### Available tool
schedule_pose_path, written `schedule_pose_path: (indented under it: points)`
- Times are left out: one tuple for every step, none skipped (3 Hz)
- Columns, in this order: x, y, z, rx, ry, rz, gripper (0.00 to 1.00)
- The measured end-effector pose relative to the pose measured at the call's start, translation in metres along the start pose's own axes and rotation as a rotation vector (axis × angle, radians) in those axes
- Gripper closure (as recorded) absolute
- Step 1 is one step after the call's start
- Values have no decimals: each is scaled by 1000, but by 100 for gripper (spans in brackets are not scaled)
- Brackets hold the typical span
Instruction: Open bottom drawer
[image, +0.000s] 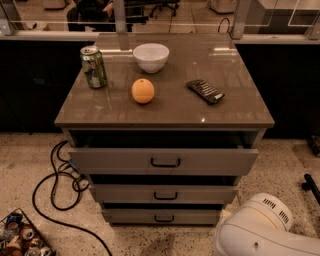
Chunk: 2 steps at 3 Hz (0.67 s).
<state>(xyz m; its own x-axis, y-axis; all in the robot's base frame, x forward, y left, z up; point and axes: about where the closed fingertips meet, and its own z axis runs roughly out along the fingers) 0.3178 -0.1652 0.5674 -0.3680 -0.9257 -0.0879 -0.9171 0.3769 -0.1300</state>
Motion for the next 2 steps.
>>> schedule_pose_path:
  points:
    - [0, 0, 0, 0, 0, -3, 0]
    - [-9, 3, 27, -4, -68, -30, 0]
